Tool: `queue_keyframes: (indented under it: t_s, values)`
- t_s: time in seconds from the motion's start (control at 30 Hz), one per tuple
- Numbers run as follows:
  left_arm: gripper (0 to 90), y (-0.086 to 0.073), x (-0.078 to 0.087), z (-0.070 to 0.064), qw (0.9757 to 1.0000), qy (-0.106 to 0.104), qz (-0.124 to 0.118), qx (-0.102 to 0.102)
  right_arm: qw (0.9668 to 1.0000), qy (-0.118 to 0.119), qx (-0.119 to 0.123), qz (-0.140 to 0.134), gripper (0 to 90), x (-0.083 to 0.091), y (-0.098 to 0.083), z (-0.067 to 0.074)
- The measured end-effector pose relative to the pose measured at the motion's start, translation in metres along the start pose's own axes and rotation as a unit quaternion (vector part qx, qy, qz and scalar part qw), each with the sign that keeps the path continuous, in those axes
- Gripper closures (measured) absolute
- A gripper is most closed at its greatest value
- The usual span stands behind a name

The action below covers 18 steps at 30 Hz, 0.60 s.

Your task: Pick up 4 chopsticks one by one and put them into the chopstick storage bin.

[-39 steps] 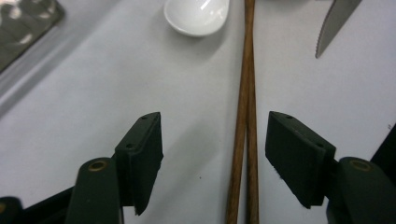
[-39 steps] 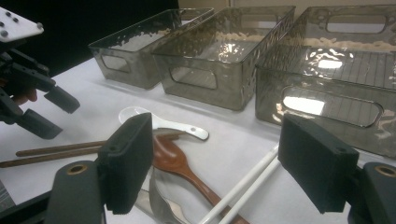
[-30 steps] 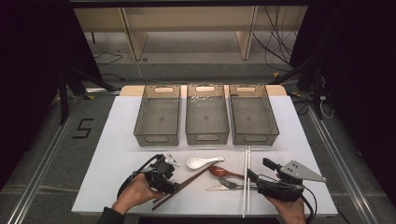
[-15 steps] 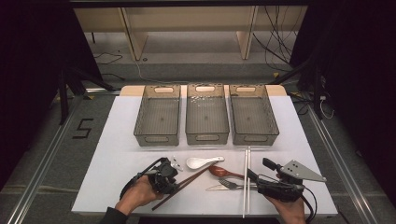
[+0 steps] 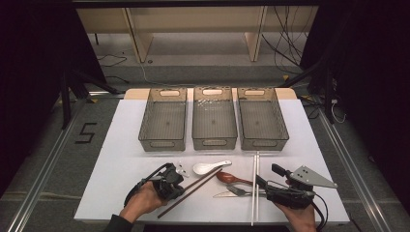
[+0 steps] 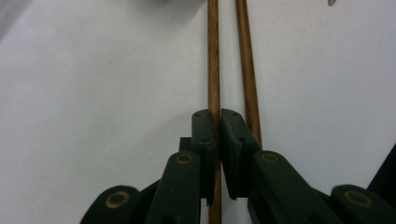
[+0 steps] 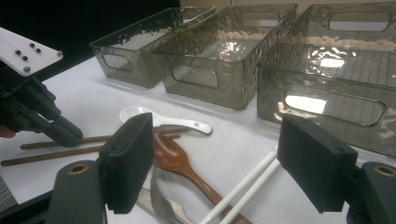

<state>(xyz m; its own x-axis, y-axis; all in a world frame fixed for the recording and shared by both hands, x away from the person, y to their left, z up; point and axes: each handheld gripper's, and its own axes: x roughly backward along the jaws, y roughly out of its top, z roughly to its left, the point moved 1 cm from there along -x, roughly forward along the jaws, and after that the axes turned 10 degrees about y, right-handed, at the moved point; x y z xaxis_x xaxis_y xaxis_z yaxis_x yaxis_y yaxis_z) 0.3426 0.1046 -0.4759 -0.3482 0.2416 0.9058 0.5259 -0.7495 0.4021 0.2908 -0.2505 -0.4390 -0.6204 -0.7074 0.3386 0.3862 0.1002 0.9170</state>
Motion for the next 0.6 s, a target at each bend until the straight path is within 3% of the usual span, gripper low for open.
queue_keyframes:
  t_s: [0.47,0.6]
  values:
    - [84.2,-0.001,0.018,0.002,0.9994,-0.02,-0.024,-0.016,1.0,0.0,-0.004,0.001,28.1,0.0,0.0,-0.001]
    - [84.2,0.0,0.026,0.002,0.999,-0.015,-0.038,-0.015,1.0,-0.001,-0.004,0.0,28.1,0.0,-0.001,-0.001]
